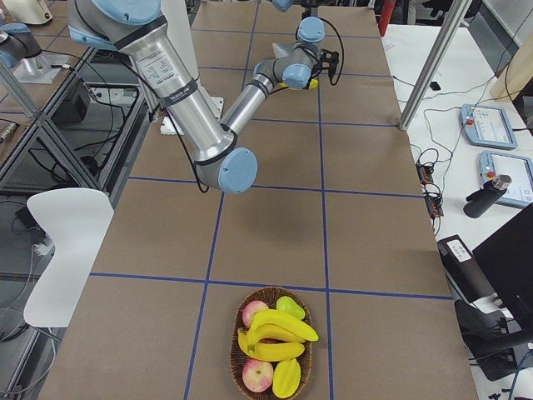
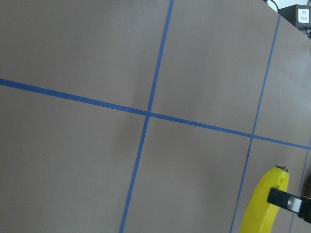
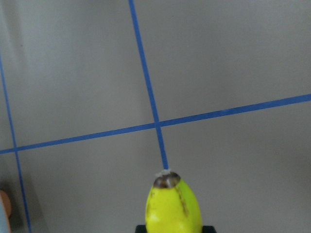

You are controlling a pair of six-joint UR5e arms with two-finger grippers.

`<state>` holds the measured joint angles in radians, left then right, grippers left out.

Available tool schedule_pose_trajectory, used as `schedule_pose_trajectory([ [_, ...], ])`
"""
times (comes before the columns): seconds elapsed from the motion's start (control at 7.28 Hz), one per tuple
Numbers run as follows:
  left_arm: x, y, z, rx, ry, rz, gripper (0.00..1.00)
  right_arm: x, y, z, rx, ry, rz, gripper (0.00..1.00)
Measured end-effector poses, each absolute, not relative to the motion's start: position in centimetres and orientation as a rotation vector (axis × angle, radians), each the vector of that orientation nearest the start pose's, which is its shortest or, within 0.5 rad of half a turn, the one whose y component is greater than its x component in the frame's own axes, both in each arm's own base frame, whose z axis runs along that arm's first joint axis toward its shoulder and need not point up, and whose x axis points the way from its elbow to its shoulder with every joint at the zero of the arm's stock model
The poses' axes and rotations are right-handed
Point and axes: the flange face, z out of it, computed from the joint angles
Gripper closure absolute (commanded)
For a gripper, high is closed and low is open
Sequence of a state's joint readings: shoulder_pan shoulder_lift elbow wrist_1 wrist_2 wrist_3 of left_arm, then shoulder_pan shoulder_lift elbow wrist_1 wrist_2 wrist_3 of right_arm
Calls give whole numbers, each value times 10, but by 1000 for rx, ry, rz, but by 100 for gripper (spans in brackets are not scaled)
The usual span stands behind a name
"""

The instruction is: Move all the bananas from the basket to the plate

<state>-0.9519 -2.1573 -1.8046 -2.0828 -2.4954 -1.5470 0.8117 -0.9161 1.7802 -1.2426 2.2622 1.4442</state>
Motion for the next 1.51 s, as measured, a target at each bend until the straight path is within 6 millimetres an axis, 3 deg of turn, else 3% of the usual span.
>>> schedule_pose_trajectory([
  [0.55, 317, -470, 126, -90, 1558, -43, 0, -375, -481, 119, 8, -1448, 150, 100],
  [0.96, 350, -445, 109, -41, 1625, -28, 0, -369, -473, 110, 17, -1533, 143, 100],
  [1.51, 366, -433, 98, -44, 1645, -25, 0, -364, -467, 104, 28, -1589, 131, 100],
])
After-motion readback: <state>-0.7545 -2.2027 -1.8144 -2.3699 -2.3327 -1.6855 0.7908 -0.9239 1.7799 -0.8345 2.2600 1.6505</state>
